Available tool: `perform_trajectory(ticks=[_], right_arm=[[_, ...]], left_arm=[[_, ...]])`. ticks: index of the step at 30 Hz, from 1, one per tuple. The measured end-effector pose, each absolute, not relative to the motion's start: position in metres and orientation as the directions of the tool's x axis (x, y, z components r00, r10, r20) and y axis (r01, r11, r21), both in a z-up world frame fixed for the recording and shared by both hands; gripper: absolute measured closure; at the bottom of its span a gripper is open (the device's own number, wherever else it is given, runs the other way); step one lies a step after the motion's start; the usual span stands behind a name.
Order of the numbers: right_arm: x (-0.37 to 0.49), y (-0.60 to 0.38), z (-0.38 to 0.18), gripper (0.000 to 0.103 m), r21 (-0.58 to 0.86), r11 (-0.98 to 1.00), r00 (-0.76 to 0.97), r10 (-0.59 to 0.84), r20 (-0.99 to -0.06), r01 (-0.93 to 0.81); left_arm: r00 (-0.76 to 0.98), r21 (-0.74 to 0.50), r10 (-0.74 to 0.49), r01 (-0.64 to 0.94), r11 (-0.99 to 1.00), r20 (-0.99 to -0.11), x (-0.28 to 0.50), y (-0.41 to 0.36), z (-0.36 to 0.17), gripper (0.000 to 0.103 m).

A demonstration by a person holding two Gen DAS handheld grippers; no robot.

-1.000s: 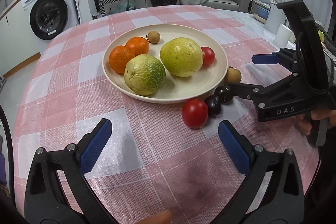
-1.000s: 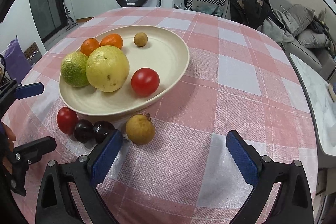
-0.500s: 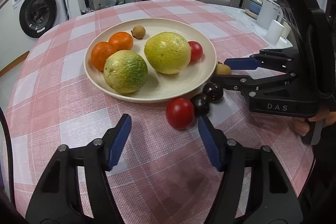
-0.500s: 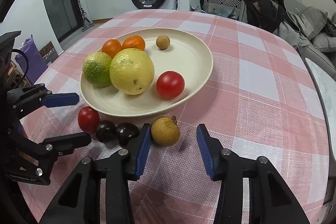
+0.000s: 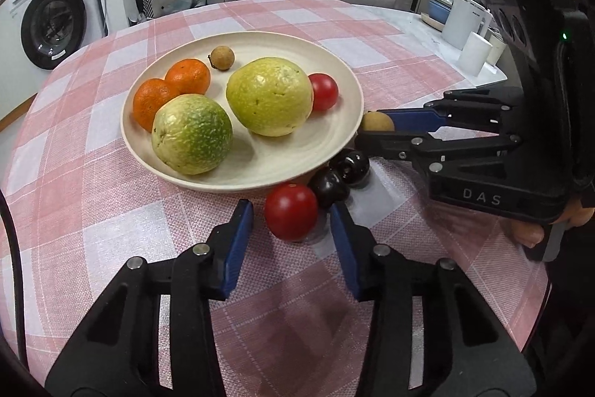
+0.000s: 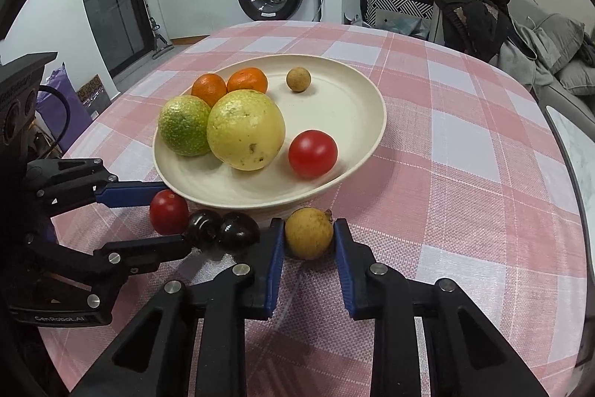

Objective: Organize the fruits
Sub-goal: 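Grasp the red tomato with the left tool while the right tool grasps the brown fruit, then lower the tomato and brown fruit onto the cream plate and open both tools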

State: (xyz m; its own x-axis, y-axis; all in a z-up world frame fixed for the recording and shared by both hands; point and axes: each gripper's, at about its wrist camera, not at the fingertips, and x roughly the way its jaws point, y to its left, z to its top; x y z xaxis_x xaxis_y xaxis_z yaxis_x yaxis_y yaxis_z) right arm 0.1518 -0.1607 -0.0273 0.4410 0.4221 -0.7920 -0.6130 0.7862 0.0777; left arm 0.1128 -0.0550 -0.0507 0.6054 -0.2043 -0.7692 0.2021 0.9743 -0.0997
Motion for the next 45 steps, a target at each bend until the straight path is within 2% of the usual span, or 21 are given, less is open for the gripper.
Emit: perform_trajectory(ticks=[2,6,13,28,45], right_arm=[[0.151,-0.161,-0.026,0.076,0.079,0.787,0.444,0.424,-0.789,-0.612],[0.153,-0.163,-0.026,0.076,0.084,0.791,0.445,0.424,-0.789,-0.606],[0.154,-0.168,-0.024,0.076,0.089,0.798,0.453,0.426,-0.783,-0.596],[0.152,-0.172,-0.006,0.076,0.099,0.809,0.512,0.456,-0.728,-0.579],[0.178,-0.157,0.001,0.076,0.126,0.829,0.543,0.464,-0.7,-0.545]], left_arm=[[0.609,-0.103,-0.213,0.21,0.972,-0.764,0.111,-0.056,-0.049,0.073],[0.615,-0.087,-0.205,0.216,0.973,-0.761,0.108,-0.057,-0.048,0.079],[0.624,-0.091,-0.208,0.214,0.973,-0.753,0.1,-0.053,-0.045,0.079],[0.717,-0.07,-0.174,0.173,0.983,-0.676,0.091,-0.035,-0.012,0.079],[0.686,-0.058,-0.157,0.164,0.985,-0.71,0.132,-0.045,-0.028,0.079]])
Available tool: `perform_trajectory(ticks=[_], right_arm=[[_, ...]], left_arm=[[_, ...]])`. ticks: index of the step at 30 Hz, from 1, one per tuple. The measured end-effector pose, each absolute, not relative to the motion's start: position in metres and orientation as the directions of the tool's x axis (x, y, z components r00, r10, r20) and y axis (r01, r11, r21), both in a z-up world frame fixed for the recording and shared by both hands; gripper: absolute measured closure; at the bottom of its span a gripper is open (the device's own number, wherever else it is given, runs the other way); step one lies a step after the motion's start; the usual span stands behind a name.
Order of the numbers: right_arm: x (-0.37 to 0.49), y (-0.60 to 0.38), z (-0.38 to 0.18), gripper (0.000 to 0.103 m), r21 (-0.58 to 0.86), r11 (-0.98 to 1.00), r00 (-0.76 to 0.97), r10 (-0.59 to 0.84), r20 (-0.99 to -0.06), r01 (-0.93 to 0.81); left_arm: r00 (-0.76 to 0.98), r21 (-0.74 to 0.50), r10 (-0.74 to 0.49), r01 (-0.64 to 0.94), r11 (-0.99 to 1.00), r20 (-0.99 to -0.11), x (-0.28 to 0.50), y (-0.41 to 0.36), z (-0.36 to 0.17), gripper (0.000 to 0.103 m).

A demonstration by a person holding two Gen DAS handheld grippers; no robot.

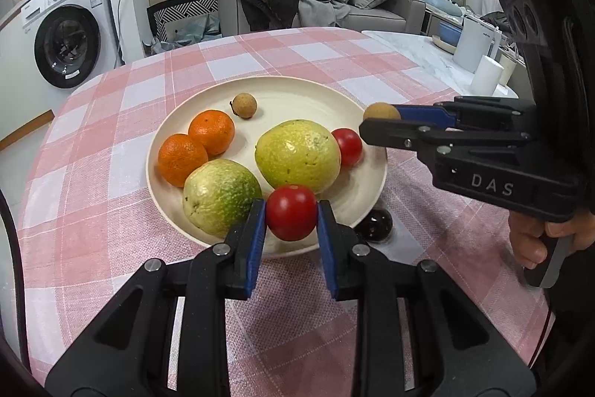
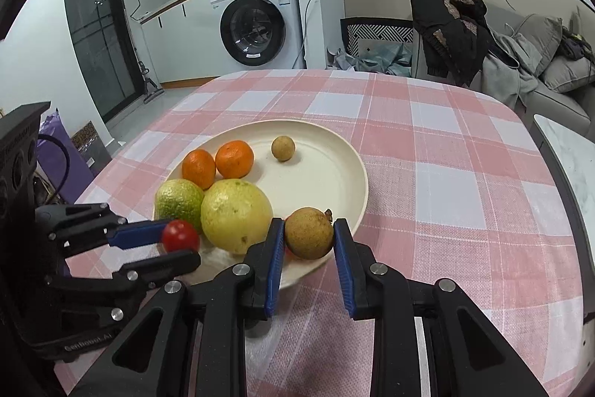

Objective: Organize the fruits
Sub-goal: 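Lower the tomato and brown fruit onto the cream plate and open both tools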

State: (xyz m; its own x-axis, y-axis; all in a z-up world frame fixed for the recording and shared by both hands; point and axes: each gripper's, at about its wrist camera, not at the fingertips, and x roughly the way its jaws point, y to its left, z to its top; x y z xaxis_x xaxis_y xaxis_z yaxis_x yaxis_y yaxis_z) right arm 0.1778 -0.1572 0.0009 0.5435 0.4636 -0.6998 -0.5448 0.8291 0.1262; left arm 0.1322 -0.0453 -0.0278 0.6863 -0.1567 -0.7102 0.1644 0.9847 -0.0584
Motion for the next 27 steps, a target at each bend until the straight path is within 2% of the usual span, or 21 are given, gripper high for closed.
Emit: perform_trajectory(ticks=[27], right_arm=[[0.211,-0.148,-0.011,0.076,0.152,0.856,0.536,0.437,-0.722,-0.494]], left_arm=[[0.675,-0.038,-0.119,0.134,0.99,-0.728,0.163,-0.046,-0.039,0.079]])
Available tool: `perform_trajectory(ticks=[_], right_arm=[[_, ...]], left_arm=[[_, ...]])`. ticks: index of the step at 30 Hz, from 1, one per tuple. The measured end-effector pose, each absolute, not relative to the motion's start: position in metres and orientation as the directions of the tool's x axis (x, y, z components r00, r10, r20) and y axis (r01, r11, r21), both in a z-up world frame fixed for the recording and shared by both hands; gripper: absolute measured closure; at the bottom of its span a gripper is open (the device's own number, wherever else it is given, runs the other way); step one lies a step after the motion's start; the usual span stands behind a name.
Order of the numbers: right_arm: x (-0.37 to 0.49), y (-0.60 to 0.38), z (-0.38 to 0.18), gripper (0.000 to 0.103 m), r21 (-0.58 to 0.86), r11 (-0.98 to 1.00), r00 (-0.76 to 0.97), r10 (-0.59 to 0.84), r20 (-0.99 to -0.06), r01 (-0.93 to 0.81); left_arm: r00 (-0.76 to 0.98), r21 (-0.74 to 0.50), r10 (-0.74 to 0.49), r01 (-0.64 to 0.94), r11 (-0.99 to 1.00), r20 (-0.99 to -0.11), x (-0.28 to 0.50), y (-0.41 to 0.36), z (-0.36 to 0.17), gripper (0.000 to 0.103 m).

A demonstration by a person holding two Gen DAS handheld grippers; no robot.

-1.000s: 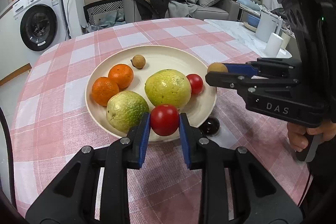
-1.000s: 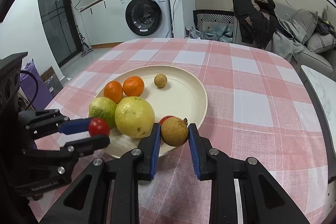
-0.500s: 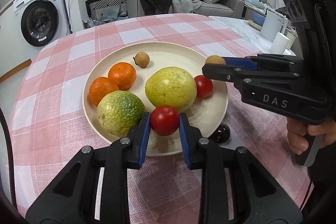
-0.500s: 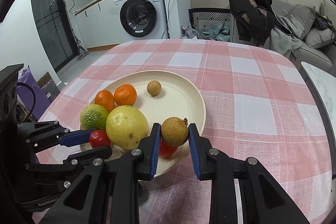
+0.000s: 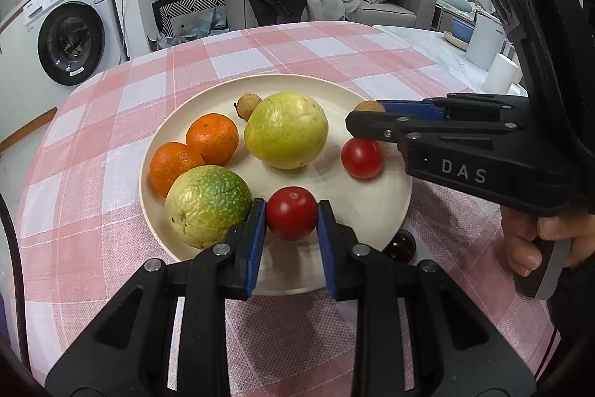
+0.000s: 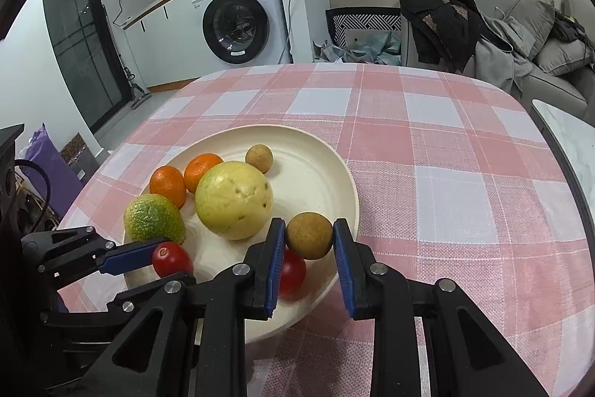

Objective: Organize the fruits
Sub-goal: 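Lower the tomato and brown fruit onto the cream plate and open both tools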

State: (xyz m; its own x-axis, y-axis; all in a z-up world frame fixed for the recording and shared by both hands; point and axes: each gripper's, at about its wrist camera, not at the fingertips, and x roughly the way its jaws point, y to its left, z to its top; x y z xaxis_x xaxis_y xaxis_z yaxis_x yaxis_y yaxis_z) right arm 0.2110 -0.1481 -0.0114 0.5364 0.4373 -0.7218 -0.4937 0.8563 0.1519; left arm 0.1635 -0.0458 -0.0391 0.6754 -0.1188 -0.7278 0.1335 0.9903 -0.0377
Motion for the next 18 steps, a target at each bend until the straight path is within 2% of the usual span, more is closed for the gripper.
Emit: perform_trajectory(ticks=[5,7,8,13,15,18], right_arm=[[0.21,-0.149,-0.01,0.075,0.167,0.848,0.537,0.458,-0.709,-0.503],[0.207,-0.15,-0.006,0.066,0.157,0.848,0.555,0.459,-0.694,-0.506],[0.206,-0.151,-0.004,0.058,0.146,0.852,0.569,0.454,-0.686,-0.503],[0.199,-0.158,0.004,0.048,0.101,0.861,0.609,0.431,-0.666,-0.498],[0.196,-0.163,0.006,0.025,0.096,0.867,0.624,0.425,-0.655,-0.49],[0.189,-0.172,0.01,0.012,0.111,0.867,0.633,0.436,-0.64,-0.485]], left_arm=[[0.674,-0.036,-0.113,0.127,0.991,-0.731,0.164,-0.047,-0.041,0.079],[0.68,-0.037,-0.11,0.121,0.992,-0.725,0.162,-0.046,-0.04,0.079],[0.684,-0.035,-0.108,0.12,0.992,-0.721,0.161,-0.046,-0.039,0.079],[0.71,-0.03,-0.105,0.117,0.993,-0.696,0.152,-0.042,-0.029,0.077],[0.717,-0.035,-0.112,0.121,0.992,-0.688,0.147,-0.041,-0.026,0.073],[0.727,-0.034,-0.114,0.124,0.992,-0.677,0.135,-0.039,-0.022,0.055]])
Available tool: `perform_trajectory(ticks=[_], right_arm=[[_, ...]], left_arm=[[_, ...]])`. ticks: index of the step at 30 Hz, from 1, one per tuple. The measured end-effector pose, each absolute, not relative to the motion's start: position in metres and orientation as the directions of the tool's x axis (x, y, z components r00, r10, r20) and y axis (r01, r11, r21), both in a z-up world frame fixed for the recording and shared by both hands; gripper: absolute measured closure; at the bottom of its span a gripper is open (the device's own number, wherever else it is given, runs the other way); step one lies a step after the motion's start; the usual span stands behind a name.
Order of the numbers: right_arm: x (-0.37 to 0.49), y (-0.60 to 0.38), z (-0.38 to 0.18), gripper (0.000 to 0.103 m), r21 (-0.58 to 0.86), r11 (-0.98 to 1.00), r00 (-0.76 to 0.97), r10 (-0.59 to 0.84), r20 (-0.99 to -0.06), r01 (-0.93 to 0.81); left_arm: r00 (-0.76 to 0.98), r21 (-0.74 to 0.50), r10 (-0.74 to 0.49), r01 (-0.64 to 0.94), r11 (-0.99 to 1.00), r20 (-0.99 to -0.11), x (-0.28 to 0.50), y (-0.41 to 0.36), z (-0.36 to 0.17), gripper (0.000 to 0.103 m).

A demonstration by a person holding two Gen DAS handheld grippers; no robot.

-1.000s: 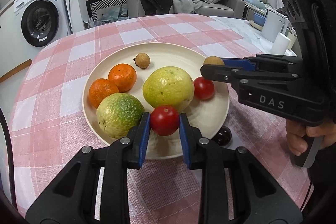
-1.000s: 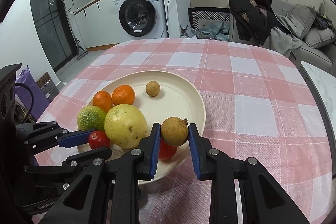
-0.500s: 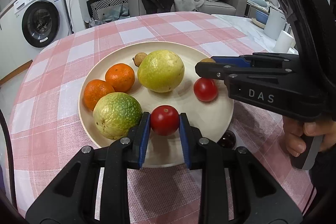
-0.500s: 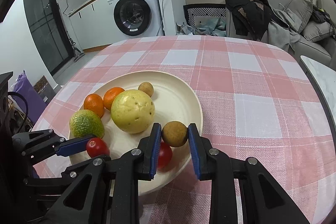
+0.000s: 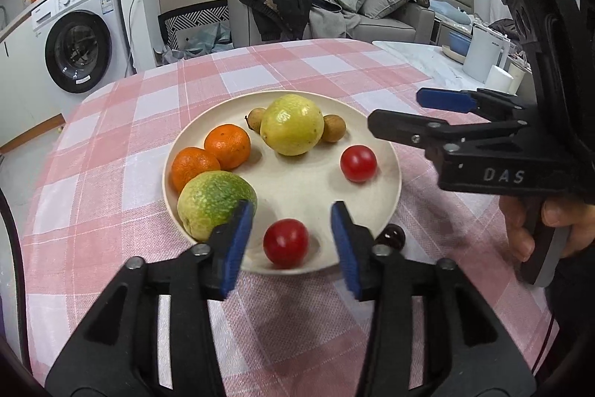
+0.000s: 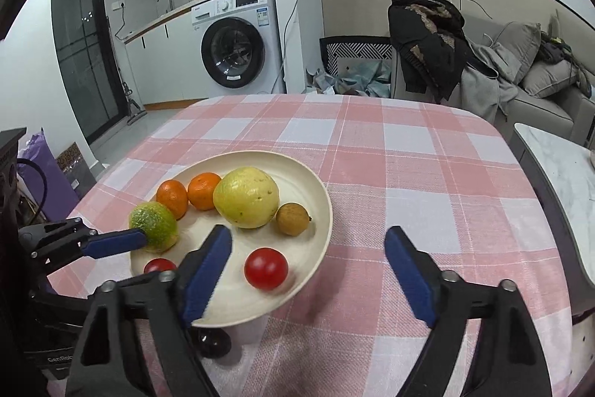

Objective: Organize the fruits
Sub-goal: 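Lower the tomato and brown fruit onto the cream plate and open both tools, then move both tools toward the two dark purple plums beside the plate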

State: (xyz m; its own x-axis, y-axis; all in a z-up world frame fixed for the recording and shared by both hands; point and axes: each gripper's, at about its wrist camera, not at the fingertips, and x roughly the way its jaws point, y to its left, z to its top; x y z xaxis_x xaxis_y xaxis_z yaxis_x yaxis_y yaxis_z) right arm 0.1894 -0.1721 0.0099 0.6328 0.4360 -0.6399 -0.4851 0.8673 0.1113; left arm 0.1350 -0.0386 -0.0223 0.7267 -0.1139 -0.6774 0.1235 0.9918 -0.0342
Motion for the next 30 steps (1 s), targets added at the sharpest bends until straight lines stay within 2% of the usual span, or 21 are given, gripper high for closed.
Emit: perform_trajectory(ticks=[1,2,3,9,11,30], right_arm=[[0.188,-0.174,0.011,0.01,0.113,0.867,0.632,0.437,-0.639,-0.485],[0.186,-0.176,0.011,0.003,0.112,0.867,0.63,0.436,-0.642,-0.485],[0.184,-0.178,0.011,0.0,0.11,0.866,0.627,0.435,-0.646,-0.488],[0.175,-0.18,0.003,0.0,0.049,0.858,0.607,0.401,-0.686,-0.512],[0.172,-0.18,-0.001,0.0,0.051,0.851,0.586,0.402,-0.703,-0.523],[0.15,-0.162,-0.023,0.0,-0.019,0.787,0.503,0.376,-0.778,-0.617]], left_arm=[[0.732,-0.025,-0.103,0.117,0.993,-0.673,0.13,-0.039,-0.021,0.043],[0.739,-0.013,-0.089,0.108,0.994,-0.668,0.124,-0.038,-0.02,0.03],[0.745,-0.009,-0.085,0.105,0.994,-0.662,0.119,-0.037,-0.018,0.025],[0.759,-0.015,-0.086,0.1,0.995,-0.645,0.097,-0.032,-0.011,0.015],[0.763,-0.007,-0.069,0.084,0.996,-0.642,0.092,-0.032,-0.01,0.0],[0.745,-0.027,-0.051,0.044,0.999,-0.666,0.085,-0.029,-0.022,0.0]])
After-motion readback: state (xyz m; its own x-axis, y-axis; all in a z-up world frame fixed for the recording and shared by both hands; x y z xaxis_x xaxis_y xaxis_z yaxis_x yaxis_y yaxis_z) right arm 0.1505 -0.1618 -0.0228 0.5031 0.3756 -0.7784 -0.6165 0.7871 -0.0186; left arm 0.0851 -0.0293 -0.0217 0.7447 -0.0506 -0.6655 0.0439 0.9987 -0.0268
